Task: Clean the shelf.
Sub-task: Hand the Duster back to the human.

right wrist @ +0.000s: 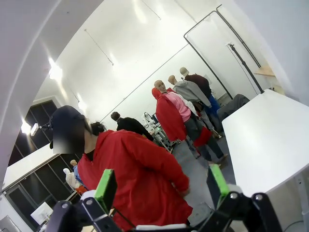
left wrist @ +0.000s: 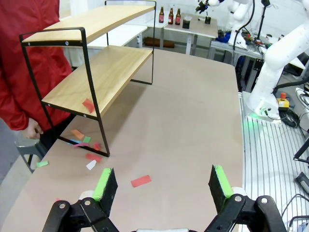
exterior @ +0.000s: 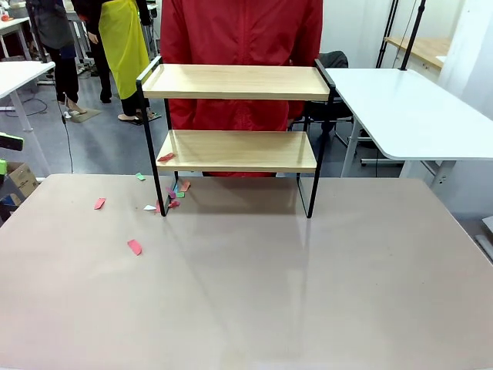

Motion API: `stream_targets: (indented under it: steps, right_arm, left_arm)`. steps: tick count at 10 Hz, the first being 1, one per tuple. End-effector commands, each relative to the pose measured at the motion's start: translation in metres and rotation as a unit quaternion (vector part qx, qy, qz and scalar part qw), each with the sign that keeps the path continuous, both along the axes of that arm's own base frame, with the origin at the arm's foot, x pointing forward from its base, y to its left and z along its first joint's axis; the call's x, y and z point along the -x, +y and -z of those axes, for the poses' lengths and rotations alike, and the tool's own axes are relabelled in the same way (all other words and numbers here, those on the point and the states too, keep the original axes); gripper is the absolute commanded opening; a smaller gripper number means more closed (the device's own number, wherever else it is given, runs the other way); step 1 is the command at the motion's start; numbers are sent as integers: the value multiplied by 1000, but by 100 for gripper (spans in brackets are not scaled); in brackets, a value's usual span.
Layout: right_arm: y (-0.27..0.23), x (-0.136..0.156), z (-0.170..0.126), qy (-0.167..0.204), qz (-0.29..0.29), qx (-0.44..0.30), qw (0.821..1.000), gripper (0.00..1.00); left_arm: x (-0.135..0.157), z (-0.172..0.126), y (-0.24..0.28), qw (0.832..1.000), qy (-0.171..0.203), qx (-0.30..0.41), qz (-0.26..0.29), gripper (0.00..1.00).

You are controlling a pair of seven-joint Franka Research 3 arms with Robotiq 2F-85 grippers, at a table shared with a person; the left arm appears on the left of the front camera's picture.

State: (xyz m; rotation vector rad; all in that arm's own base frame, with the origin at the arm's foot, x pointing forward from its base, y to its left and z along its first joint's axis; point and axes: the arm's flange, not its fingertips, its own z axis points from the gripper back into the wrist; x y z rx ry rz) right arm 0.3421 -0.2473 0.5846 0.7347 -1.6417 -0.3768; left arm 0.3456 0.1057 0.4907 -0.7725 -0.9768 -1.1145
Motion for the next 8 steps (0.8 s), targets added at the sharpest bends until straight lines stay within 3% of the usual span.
stream_targets:
  steps: [1,8]
  right_arm:
    - [2,2,2,0,8,12,1000,100]
    - [2,2,2,0,8,12,1000,100]
  left_arm:
    - [0,-3,0,1000,-2,7,1,100]
    - [0,-3,0,1000,-2,7,1,100]
